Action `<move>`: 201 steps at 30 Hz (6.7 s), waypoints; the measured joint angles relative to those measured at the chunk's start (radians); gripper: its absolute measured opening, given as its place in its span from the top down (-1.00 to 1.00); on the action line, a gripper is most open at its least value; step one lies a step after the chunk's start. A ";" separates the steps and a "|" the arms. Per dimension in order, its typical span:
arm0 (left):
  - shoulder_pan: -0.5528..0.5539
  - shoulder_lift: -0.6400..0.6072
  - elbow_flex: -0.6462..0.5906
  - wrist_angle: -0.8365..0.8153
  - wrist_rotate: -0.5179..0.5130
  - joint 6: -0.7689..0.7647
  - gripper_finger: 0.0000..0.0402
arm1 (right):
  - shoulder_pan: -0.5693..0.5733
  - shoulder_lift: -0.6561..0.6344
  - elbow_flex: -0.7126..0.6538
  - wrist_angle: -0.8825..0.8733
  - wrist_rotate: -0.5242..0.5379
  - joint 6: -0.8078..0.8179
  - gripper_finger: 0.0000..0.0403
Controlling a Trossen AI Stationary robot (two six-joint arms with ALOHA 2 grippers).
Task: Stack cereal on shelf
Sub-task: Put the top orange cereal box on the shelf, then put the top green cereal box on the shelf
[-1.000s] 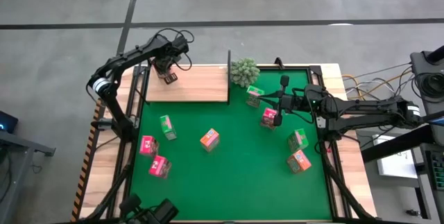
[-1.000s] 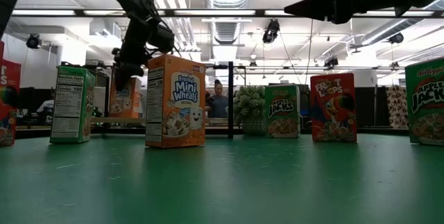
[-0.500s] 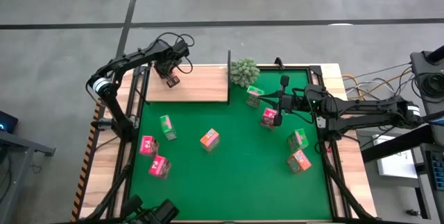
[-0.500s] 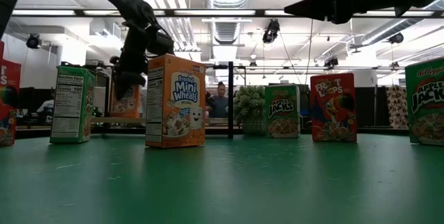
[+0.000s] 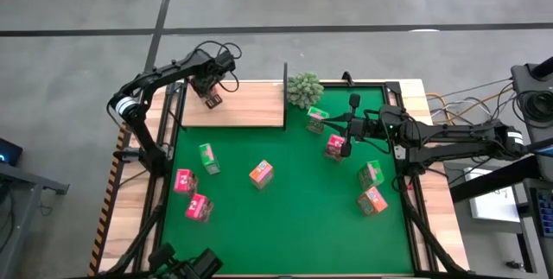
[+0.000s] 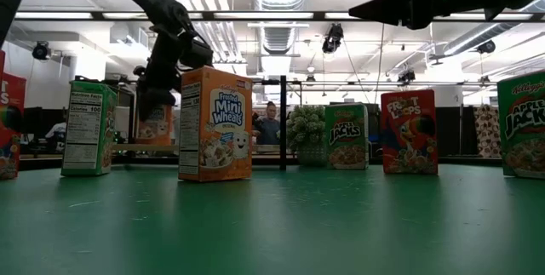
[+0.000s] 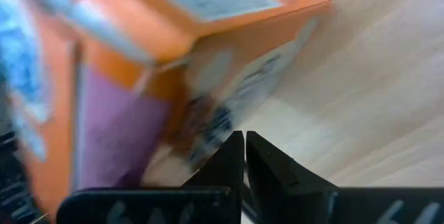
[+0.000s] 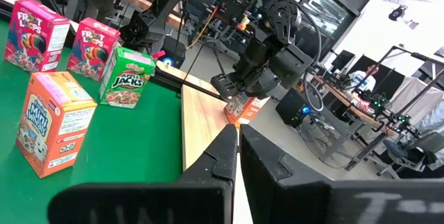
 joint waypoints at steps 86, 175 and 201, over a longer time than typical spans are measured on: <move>-0.888 -0.824 -0.652 1.033 0.337 0.282 1.00 | 0.065 0.138 0.147 -0.033 -0.010 0.414 0.95; -0.888 -0.892 -0.660 1.025 0.330 0.297 1.00 | -0.264 0.702 0.726 -1.155 0.043 0.435 0.17; -0.888 -0.892 -0.661 1.025 0.330 0.296 1.00 | -0.224 0.318 0.755 -1.139 0.045 0.552 0.28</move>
